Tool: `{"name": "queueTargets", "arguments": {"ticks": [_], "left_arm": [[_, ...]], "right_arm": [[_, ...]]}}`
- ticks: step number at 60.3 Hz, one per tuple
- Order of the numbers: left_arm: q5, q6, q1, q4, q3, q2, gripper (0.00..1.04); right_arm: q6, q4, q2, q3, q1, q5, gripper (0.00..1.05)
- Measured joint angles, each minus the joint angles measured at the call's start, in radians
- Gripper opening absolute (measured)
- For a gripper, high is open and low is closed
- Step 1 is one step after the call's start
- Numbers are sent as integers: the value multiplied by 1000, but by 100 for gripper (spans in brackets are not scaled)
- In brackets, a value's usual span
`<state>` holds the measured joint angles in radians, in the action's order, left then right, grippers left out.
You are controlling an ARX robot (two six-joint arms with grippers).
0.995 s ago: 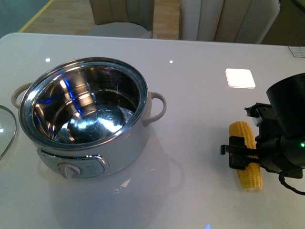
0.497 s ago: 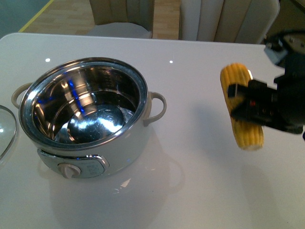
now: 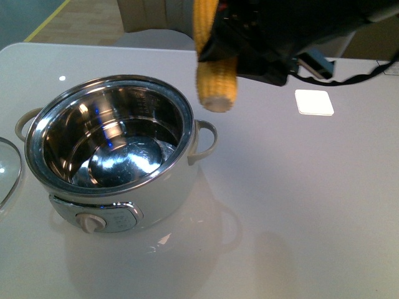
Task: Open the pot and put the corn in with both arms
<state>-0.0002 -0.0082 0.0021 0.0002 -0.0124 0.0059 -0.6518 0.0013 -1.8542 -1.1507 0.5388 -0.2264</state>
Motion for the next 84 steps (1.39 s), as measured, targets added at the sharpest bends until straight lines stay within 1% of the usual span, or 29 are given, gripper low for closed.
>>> {"name": "queueTargets", "arguments": {"ticks": [6, 16, 28, 42, 44, 45, 54, 56, 60, 71, 73, 74, 78, 84], "left_arm": [[0, 0, 0, 0, 0, 0, 98], [0, 0, 0, 0, 0, 0, 98], [0, 0, 0, 0, 0, 0, 98], [0, 0, 0, 0, 0, 0, 98], [0, 0, 0, 0, 0, 0, 98], [0, 0, 0, 0, 0, 0, 98], [0, 0, 0, 0, 0, 0, 98], [0, 0, 0, 0, 0, 0, 98], [0, 0, 0, 0, 0, 0, 98], [0, 0, 0, 0, 0, 0, 98], [0, 0, 0, 0, 0, 0, 98], [0, 0, 0, 0, 0, 0, 98], [0, 0, 0, 0, 0, 0, 98], [0, 0, 0, 0, 0, 0, 98]], "right_arm": [[-30, -24, -68, -68, 43, 0, 18], [-58, -46, -140, -144, 90, -1, 18], [-74, -72, -226, -210, 132, -6, 17], [-69, -101, -309, -251, 162, -3, 16], [-66, -101, -317, -253, 164, -3, 20], [-66, -103, -323, -256, 165, -2, 24], [-63, -118, -355, -269, 167, 13, 49], [-62, -120, -360, -270, 166, 17, 56], [-62, -120, -360, -270, 163, 16, 64], [-68, -70, -326, -235, 141, 1, 93], [-71, -54, -308, -214, 134, 0, 97], [-72, -43, -293, -198, 128, 0, 97], [-77, -5, -240, -144, 108, -8, 95], [-80, 65, -122, -42, 63, -29, 96]]}}
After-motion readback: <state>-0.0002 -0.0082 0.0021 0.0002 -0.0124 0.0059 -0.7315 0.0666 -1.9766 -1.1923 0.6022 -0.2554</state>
